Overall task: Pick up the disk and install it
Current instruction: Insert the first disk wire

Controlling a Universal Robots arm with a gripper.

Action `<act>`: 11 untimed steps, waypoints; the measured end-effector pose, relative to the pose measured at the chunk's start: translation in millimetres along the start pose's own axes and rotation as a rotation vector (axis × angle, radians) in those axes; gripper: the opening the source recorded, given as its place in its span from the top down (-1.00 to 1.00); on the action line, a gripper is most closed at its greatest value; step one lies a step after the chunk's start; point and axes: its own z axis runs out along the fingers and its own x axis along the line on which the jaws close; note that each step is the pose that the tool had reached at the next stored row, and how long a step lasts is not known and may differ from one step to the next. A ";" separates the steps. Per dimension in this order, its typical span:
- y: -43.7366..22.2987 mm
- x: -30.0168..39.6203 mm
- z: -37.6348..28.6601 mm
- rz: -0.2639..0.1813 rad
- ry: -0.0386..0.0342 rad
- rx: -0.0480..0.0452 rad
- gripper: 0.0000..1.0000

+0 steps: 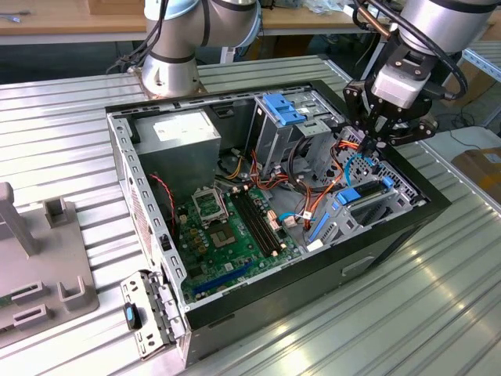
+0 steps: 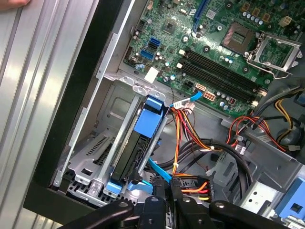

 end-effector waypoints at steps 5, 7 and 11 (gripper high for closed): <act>0.0 0.0 0.0 0.000 0.0001 0.0000 0.67; -1.2 0.5 0.2 0.000 0.0002 0.0000 0.67; -5.0 2.3 0.9 0.000 0.0000 0.0000 0.67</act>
